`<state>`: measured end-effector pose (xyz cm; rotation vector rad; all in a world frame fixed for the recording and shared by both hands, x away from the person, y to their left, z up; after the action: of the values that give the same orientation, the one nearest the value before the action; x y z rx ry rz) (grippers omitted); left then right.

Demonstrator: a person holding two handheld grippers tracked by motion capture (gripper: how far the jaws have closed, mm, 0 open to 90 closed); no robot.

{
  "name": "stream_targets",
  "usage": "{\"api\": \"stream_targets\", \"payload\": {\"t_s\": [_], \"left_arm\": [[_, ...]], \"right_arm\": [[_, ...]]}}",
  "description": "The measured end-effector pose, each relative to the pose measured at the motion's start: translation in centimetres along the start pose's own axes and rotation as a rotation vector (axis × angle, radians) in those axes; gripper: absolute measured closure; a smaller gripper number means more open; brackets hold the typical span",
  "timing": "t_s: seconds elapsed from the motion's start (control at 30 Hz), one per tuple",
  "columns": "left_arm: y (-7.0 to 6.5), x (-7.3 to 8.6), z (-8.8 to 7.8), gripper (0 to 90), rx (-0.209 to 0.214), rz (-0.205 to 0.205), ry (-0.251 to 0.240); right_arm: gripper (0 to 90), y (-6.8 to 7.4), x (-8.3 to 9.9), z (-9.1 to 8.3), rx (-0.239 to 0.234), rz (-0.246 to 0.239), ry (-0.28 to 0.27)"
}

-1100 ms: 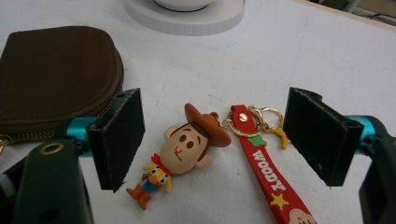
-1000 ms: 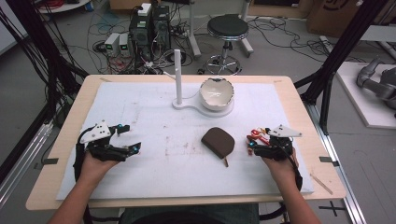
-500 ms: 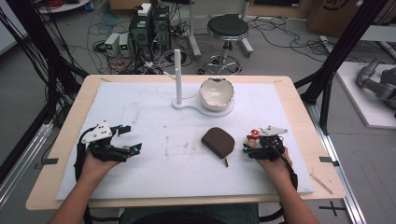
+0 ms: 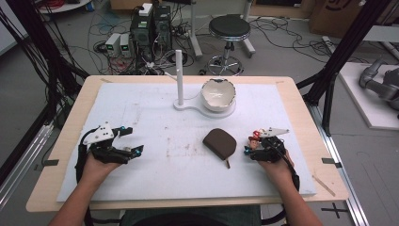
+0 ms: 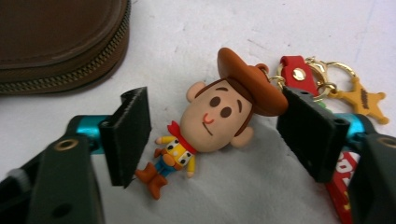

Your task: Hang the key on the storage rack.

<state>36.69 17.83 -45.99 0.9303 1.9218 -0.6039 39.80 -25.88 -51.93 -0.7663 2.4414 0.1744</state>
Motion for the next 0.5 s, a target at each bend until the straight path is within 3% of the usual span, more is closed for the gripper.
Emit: {"api": "stream_targets", "payload": {"t_s": [0.17, 0.2, 0.5], "left_arm": [[-0.13, 0.05, 0.16, 13.6, 0.007, 0.002, 0.005], [-0.15, 0.04, 0.18, 13.6, 0.008, 0.004, 0.005], [-0.17, 0.04, 0.15, 13.6, 0.007, 0.005, 0.006]], "right_arm": [[34.3, -0.06, 0.00, -0.04, -0.023, 0.020, -0.001], [40.9, -0.11, -0.05, -0.08, -0.020, 0.024, 0.004], [46.6, -0.14, -0.13, -0.25, -0.016, 0.018, 0.015]]}}
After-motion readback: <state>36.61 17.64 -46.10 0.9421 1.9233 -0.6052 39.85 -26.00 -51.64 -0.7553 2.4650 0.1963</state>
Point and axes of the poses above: each handheld gripper's, and its own axes: z roughly forward along the jaws, x roughly out of its underside, y roughly to its left, the point moved 9 cm from there along z, roughly forward along the jaws, and after that the axes turned 10 degrees about y, right-handed, at the moved point
